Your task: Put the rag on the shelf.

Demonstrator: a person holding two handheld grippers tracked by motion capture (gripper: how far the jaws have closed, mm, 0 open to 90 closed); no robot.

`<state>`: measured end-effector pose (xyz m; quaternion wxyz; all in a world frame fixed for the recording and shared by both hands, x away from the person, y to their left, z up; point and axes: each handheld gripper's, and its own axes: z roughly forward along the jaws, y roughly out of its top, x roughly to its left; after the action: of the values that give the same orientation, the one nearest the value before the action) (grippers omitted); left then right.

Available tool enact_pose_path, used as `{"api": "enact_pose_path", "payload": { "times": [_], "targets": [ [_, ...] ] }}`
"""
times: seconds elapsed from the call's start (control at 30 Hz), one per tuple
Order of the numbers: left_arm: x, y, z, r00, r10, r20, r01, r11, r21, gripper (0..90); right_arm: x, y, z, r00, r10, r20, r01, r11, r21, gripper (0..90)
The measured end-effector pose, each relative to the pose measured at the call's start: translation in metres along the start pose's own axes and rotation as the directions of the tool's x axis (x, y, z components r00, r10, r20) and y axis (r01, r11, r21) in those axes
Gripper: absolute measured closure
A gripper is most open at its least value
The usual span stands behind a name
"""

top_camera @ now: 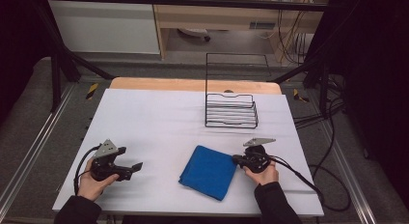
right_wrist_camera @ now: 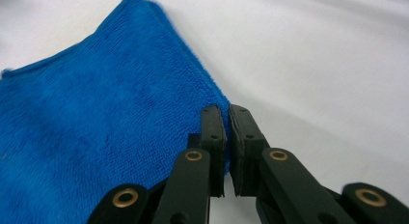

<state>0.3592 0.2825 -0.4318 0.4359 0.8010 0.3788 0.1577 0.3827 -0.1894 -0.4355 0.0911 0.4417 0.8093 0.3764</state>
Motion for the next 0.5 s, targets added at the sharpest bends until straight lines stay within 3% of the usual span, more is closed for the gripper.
{"api": "enact_pose_path", "payload": {
  "times": [0.07, 0.1, 0.13, 0.17, 0.23, 0.5],
  "targets": [
    [0.000, 0.000, 0.000, 1.0000, 0.004, -0.002, -0.004, 1.0000, 0.004, 7.4, -0.001, 0.004, 0.001, 0.9997, -0.024, 0.011, 0.024, 1.000, -0.007, 86.2],
    [0.000, 0.000, 0.000, 1.0000, 0.004, -0.001, -0.004, 1.0000, 0.005, 7.4, -0.003, 0.011, 0.006, 0.9979, -0.060, 0.024, 0.060, 0.998, -0.026, 85.9],
    [0.000, 0.000, 0.001, 1.0000, 0.003, -0.001, -0.003, 1.0000, 0.005, 7.4, -0.003, 0.011, 0.006, 0.9979, -0.060, 0.024, 0.060, 0.998, -0.026, 85.9],
    [0.000, 0.000, 0.001, 1.0000, 0.002, 0.000, -0.002, 1.0000, 0.007, 7.4, -0.004, 0.015, 0.012, 0.9941, -0.101, 0.040, 0.103, 0.994, -0.041, 85.7],
    [0.000, 0.000, 0.001, 1.0000, 0.002, -0.001, -0.002, 0.9999, 0.010, 7.4, -0.006, 0.019, 0.018, 0.9908, -0.126, 0.049, 0.129, 0.991, -0.041, 85.6],
    [-0.002, 0.000, 0.002, 1.0000, -0.003, -0.001, 0.003, 0.9999, 0.015, 7.2, -0.009, 0.019, 0.029, 0.9850, -0.164, 0.054, 0.166, 0.985, -0.037, 81.2]
  ]
}}
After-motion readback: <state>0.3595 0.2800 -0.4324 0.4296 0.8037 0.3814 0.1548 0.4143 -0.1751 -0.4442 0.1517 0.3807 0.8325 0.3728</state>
